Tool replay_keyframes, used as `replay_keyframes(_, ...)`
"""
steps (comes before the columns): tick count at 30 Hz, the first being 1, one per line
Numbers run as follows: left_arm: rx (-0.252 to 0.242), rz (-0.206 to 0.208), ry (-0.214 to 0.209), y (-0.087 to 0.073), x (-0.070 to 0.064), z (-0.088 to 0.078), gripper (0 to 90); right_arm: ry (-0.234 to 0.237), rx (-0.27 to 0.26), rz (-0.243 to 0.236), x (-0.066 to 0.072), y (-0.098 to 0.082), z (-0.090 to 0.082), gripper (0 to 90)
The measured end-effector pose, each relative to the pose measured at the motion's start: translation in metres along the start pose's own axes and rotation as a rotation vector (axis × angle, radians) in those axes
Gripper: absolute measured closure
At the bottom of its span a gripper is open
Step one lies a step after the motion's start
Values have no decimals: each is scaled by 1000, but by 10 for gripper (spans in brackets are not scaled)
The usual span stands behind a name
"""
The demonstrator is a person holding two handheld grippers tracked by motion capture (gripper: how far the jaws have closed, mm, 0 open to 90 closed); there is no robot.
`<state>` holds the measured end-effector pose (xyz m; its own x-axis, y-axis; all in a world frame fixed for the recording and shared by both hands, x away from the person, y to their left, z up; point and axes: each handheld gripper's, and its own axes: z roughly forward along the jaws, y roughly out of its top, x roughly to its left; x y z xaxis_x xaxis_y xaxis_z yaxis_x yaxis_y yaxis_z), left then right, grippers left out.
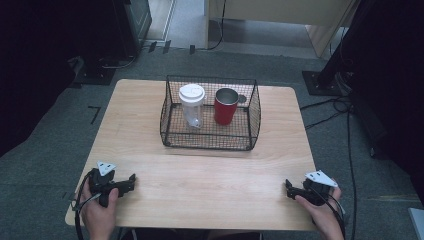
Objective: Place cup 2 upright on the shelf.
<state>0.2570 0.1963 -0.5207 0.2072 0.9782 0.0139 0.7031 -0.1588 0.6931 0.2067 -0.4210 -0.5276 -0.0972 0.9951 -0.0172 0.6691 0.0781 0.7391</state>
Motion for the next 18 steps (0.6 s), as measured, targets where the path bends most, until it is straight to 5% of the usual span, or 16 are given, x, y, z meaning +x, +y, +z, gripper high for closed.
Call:
replay_keyframes(1, 0, 0, 0, 0, 0, 0, 0, 28, 17, 37, -3, -1, 0, 57)
replay_keyframes(18, 2, 7, -7, 0, -1, 0, 0, 31, 15, 33, -7, -4, -3, 61)
